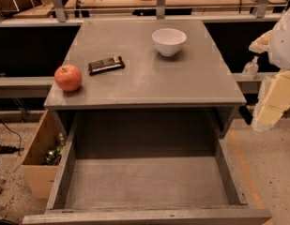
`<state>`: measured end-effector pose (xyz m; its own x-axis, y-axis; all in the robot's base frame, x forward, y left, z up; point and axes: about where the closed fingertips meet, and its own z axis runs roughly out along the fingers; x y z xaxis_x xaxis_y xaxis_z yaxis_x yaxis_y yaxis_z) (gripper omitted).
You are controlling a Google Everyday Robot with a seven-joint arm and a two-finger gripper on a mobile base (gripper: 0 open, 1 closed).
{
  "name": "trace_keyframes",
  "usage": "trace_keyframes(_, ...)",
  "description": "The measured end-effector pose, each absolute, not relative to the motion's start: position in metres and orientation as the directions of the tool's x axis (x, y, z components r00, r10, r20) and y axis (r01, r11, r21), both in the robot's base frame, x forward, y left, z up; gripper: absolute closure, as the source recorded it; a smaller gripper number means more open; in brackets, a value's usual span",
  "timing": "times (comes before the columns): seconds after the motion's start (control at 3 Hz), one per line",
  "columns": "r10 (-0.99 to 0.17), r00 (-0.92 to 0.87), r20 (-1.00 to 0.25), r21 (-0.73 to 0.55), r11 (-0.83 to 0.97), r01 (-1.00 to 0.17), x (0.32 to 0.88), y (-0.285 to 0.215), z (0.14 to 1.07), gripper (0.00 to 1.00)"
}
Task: Place apple into top drawer
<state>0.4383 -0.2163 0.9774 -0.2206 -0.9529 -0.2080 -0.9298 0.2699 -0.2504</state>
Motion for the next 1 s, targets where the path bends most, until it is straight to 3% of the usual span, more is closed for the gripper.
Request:
trace_keyframes(0.67,-0.940,-0.222,-0.259,-0.273,0.292,-0.917,0.451,-0.209,0.976,0.00)
trace_keyframes(1.0,-0.855,-0.272,-0.442,-0.235,0.403,-0.884,0.473,-0.200,0.948,0.00)
